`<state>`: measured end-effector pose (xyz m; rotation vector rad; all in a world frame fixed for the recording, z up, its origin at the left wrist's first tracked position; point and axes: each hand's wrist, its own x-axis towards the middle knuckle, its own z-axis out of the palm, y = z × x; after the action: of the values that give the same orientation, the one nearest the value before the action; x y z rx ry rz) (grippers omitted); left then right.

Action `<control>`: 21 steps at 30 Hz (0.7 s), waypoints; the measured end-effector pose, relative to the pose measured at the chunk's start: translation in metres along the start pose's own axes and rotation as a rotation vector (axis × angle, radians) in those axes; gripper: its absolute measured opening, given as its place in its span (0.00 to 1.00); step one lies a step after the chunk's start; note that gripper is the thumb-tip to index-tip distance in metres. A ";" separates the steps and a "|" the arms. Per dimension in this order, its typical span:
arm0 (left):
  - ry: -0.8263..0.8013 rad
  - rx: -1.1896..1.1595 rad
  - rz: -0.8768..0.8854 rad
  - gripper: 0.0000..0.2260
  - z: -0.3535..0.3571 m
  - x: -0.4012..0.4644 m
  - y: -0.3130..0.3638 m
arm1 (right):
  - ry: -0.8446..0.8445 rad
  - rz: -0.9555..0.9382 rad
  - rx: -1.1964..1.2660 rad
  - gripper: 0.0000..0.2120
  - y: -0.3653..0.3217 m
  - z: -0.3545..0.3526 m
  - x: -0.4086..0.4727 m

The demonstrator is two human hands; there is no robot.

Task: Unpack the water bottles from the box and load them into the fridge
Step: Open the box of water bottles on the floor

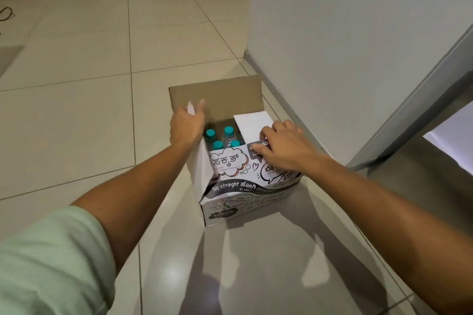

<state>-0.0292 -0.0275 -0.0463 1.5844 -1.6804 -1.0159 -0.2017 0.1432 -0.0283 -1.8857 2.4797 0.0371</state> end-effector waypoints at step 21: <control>-0.091 0.617 -0.118 0.32 -0.079 -0.001 -0.063 | -0.996 0.073 0.237 0.17 -0.015 -0.025 -0.040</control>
<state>0.0706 -0.0350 -0.0591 2.0632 -2.1162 -0.6565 -0.1767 0.1768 -0.0019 -1.2121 1.7480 0.5141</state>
